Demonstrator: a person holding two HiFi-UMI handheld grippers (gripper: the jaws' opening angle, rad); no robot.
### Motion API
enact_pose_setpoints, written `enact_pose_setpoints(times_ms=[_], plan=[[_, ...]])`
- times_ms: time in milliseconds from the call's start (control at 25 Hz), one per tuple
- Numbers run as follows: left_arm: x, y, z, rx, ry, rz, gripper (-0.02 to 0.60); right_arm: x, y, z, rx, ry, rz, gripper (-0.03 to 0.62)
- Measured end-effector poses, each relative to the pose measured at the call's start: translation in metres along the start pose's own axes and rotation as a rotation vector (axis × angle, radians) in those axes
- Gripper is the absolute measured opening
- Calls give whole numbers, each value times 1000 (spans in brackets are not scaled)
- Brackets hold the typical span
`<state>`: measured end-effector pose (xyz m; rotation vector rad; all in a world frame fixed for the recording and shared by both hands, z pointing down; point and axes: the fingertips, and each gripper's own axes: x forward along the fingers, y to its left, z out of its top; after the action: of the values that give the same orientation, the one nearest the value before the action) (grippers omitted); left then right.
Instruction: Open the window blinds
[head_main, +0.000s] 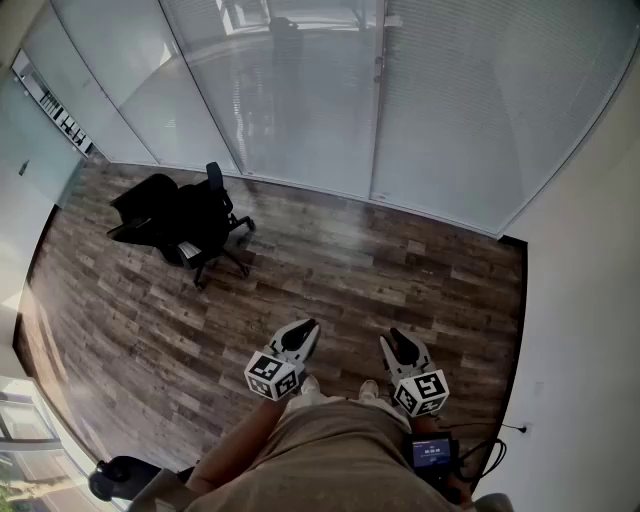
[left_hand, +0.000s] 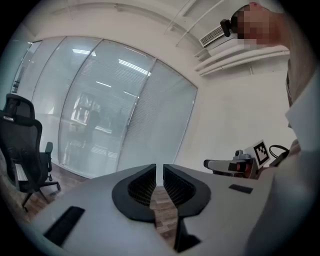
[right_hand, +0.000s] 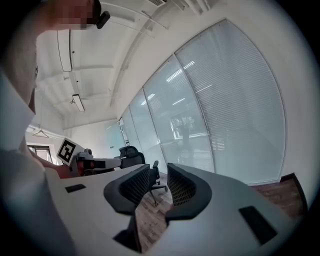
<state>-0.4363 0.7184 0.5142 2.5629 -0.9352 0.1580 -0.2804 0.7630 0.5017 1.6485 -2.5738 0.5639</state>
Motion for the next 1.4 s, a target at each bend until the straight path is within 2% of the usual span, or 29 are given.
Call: enact_pose_setpoints(times_ms=[600, 1400], plan=[[18, -25, -6, 9, 9, 20, 37, -15, -21, 1, 58, 8, 50, 120], [67, -103, -35, -5, -16, 69, 37, -99, -99, 1, 38, -10, 47, 120]])
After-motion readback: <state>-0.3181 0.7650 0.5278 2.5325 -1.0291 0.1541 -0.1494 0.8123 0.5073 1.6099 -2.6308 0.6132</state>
